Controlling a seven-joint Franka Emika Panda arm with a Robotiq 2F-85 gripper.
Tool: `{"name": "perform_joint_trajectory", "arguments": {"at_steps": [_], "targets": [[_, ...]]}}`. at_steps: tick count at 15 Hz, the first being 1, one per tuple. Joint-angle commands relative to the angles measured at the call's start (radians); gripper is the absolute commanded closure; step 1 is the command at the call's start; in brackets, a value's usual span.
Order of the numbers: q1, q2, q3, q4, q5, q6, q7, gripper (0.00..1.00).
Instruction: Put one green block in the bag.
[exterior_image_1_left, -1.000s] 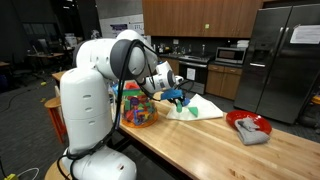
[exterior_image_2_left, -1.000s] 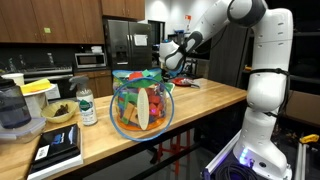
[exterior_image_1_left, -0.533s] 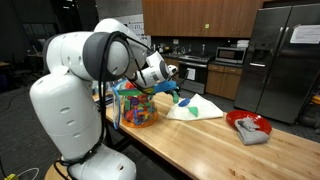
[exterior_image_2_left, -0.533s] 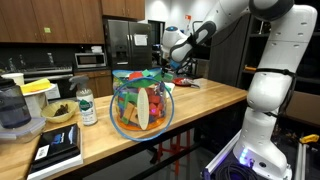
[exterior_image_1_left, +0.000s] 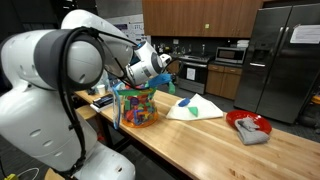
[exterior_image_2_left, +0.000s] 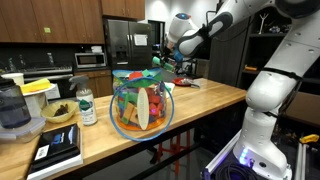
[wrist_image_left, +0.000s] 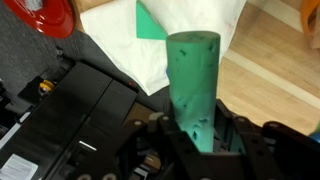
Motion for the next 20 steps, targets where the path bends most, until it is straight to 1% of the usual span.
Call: {"name": "perform_joint_trajectory", "arguments": {"at_steps": [1, 4, 6, 9, 10, 11, 14, 17, 20], "targets": [[-0.036, -0.113, 0.043, -0.076, 0.016, 0.072, -0.006, 0.84], [-0.034, -0.152, 0.078, -0.096, 0.046, 0.121, -0.023, 0.84], [-0.032, -0.163, 0.113, -0.095, 0.067, 0.140, -0.021, 0.84], [-0.038, -0.160, 0.171, -0.077, 0.095, 0.162, -0.004, 0.84], [-0.037, -0.179, 0.211, -0.088, 0.098, 0.159, 0.019, 0.84], [-0.019, -0.173, 0.214, -0.083, 0.067, 0.162, 0.052, 0.84], [-0.028, -0.164, 0.290, -0.074, 0.048, 0.167, 0.095, 0.84], [-0.025, -0.138, 0.347, -0.064, 0.040, 0.162, 0.093, 0.84], [-0.019, -0.110, 0.375, -0.065, 0.052, 0.147, 0.075, 0.84]]}}
